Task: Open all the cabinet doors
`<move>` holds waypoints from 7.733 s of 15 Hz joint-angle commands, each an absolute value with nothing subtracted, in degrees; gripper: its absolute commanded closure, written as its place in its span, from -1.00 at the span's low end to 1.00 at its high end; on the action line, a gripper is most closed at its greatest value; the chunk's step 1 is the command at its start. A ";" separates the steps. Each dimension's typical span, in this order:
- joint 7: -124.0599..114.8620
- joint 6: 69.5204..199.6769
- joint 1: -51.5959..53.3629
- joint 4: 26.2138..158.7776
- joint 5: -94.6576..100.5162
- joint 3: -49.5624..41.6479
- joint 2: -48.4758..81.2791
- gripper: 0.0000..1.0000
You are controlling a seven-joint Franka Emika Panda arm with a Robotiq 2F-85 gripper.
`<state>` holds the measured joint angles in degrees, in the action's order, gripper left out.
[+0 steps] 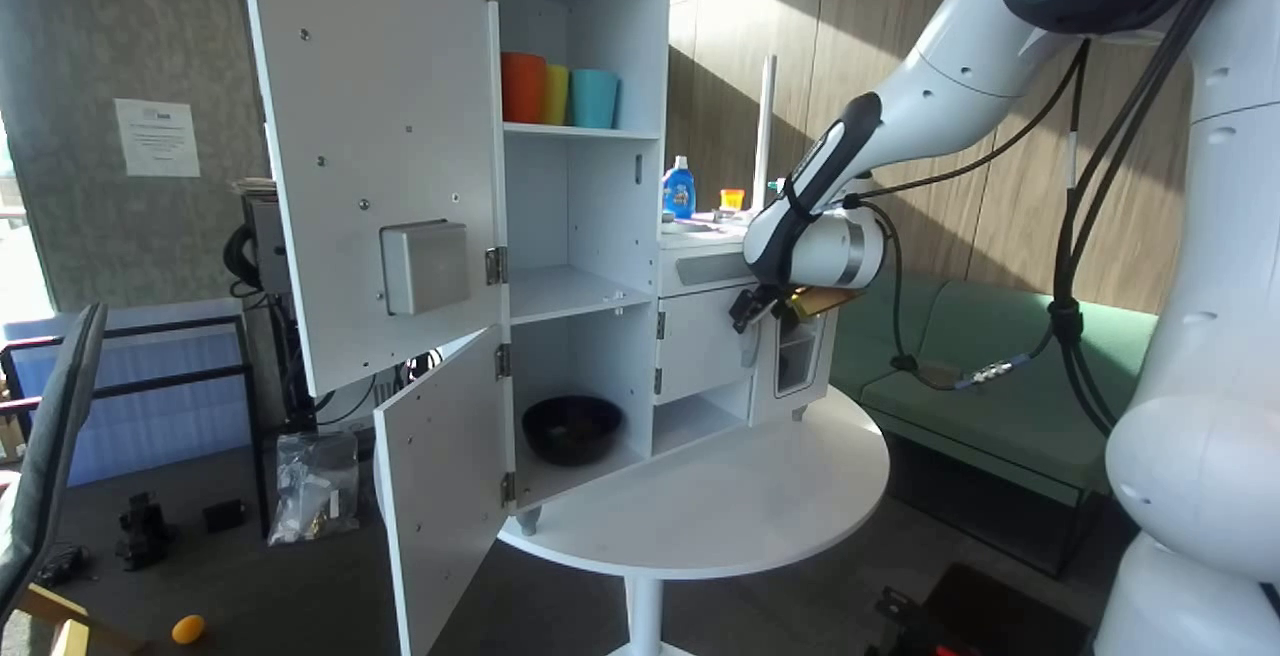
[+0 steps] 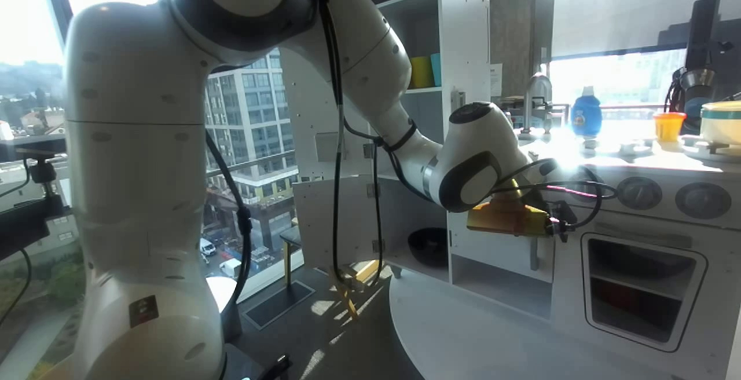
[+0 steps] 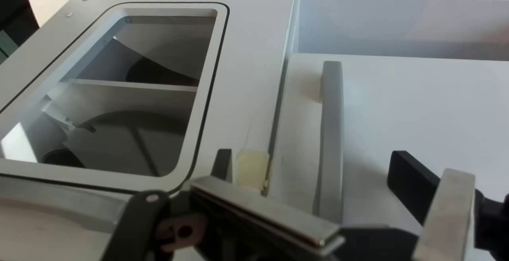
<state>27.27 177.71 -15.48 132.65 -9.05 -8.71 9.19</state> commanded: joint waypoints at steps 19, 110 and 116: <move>65.32 149.99 -22.01 132.29 -26.84 -4.60 -0.30 -1.00; 32.22 123.42 -13.98 109.29 1.46 -11.18 7.43 -1.00; 42.90 112.41 -15.56 110.06 -3.47 -10.76 7.47 -1.00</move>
<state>36.49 116.74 -14.48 108.81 -2.04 -10.70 7.35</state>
